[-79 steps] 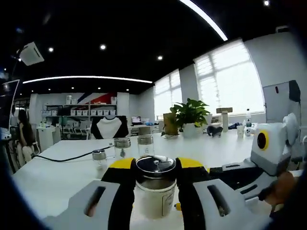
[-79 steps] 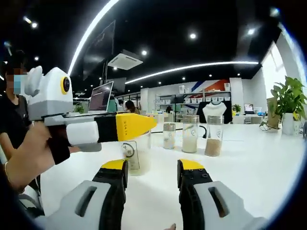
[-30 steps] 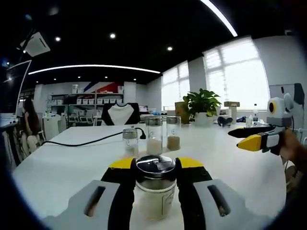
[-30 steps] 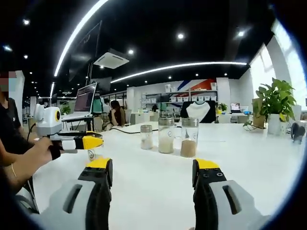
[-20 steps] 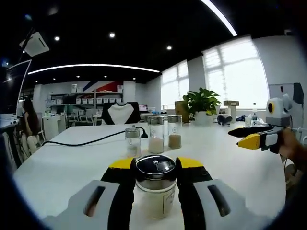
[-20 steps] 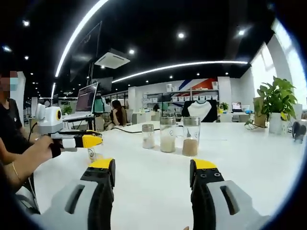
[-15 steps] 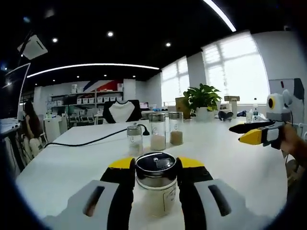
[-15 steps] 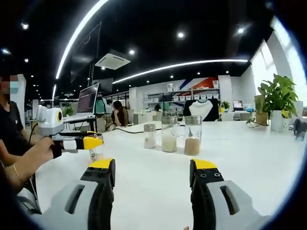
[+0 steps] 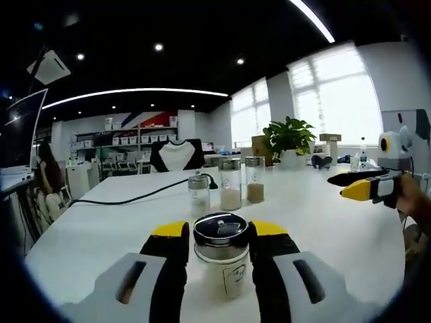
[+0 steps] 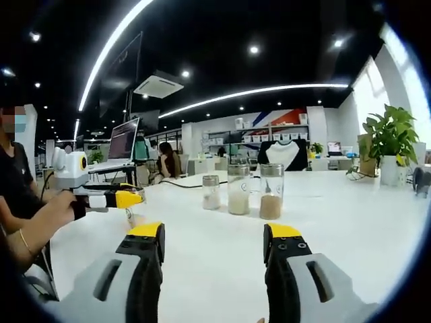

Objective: Rotate the seasoning bottle until the label or dispensing opening points toward the visible target arrow and the bottle remains upright within the marked orientation range

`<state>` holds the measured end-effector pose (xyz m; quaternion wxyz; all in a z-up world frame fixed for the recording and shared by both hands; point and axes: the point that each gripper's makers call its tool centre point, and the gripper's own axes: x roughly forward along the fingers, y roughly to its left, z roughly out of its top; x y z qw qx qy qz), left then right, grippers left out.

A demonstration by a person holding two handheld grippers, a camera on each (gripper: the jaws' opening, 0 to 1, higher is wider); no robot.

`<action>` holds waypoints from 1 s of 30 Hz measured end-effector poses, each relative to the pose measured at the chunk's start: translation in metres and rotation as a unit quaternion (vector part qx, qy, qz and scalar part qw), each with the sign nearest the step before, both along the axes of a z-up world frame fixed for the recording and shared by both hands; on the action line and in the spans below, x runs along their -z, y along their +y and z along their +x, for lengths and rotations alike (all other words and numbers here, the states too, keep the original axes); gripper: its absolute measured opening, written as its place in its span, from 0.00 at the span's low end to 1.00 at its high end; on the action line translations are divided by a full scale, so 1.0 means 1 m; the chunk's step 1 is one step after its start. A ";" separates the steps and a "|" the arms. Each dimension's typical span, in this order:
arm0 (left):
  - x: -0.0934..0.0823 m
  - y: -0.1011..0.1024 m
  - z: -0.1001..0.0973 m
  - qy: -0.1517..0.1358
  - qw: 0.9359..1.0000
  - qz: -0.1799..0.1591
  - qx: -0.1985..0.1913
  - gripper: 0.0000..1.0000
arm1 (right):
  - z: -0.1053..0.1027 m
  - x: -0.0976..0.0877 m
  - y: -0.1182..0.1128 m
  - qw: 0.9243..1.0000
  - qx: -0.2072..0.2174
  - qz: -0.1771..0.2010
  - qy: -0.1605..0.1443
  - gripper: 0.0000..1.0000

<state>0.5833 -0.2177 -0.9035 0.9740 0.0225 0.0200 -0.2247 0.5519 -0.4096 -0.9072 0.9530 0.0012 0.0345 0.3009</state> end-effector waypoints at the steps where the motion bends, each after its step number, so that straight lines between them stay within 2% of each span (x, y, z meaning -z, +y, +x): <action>1: -0.002 0.001 0.001 -0.001 1.000 -0.001 -0.002 0.39 | 0.001 -0.001 -0.001 1.000 0.000 0.000 0.000 0.59; 7: -0.011 0.005 0.006 -0.013 1.000 -0.010 -0.013 0.44 | 0.001 -0.004 -0.004 1.000 0.004 0.003 -0.004 0.59; 9: -0.013 0.003 0.006 -0.023 1.000 -0.001 -0.013 0.44 | 0.001 -0.004 -0.005 1.000 0.005 0.003 -0.004 0.59; 12: -0.013 -0.001 0.007 -0.019 1.000 0.009 -0.013 0.46 | 0.002 -0.002 -0.006 1.000 0.009 -0.014 -0.005 0.59; 14: -0.015 -0.001 0.007 -0.022 1.000 0.010 -0.017 0.49 | 0.001 -0.004 -0.005 1.000 0.007 -0.009 -0.005 0.59; 16: -0.021 0.000 0.010 -0.026 0.999 0.002 -0.025 0.55 | 0.001 -0.005 -0.005 1.000 0.003 -0.004 -0.005 0.59; 20: -0.032 0.002 0.017 -0.030 0.999 0.007 -0.042 0.70 | 0.002 -0.004 -0.005 1.000 0.003 -0.021 -0.005 0.59; 25: -0.045 0.006 0.026 -0.036 0.996 0.016 -0.075 0.77 | 0.001 -0.006 -0.007 1.000 0.000 -0.012 -0.004 0.61; 27: -0.049 0.008 0.029 -0.040 0.996 0.003 -0.085 0.78 | 0.000 -0.009 -0.009 1.000 0.001 -0.001 -0.003 0.61; 30: -0.050 0.010 0.035 -0.029 0.995 -0.019 -0.095 0.88 | 0.000 -0.009 -0.011 1.000 0.000 0.006 0.001 0.63</action>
